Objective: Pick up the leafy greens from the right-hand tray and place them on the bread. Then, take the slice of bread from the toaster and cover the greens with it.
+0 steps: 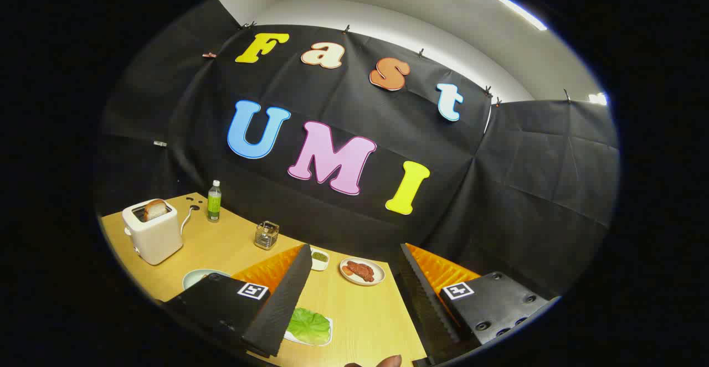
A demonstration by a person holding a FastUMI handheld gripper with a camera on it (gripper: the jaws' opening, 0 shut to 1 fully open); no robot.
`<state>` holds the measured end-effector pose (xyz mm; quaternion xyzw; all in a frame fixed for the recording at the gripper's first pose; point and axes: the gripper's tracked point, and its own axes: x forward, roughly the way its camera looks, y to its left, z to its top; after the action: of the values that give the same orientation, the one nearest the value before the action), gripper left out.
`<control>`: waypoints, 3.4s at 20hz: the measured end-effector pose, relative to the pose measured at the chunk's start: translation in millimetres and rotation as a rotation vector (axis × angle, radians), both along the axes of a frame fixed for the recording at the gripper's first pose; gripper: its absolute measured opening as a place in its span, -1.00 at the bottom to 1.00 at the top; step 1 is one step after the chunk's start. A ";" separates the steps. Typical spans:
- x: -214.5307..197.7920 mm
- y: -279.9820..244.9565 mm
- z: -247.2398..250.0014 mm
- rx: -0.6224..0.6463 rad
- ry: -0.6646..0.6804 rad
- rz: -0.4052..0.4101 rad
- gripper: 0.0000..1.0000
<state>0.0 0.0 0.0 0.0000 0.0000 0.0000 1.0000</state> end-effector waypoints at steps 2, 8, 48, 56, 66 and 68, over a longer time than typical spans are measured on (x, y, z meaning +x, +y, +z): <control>0.6 1.4 1.6 -0.008 -0.003 0.005 0.95; -1.8 2.4 -3.0 0.002 0.011 0.007 0.96; 70.8 123.4 -355.1 0.009 0.886 0.592 0.71; 71.3 123.3 -387.7 0.023 1.018 0.634 0.53; 68.6 128.2 -386.8 0.004 0.994 0.622 -0.86; 68.2 127.2 -373.7 0.029 0.959 0.621 -0.86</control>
<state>68.2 127.2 -373.7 0.0139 0.4537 0.2940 0.8412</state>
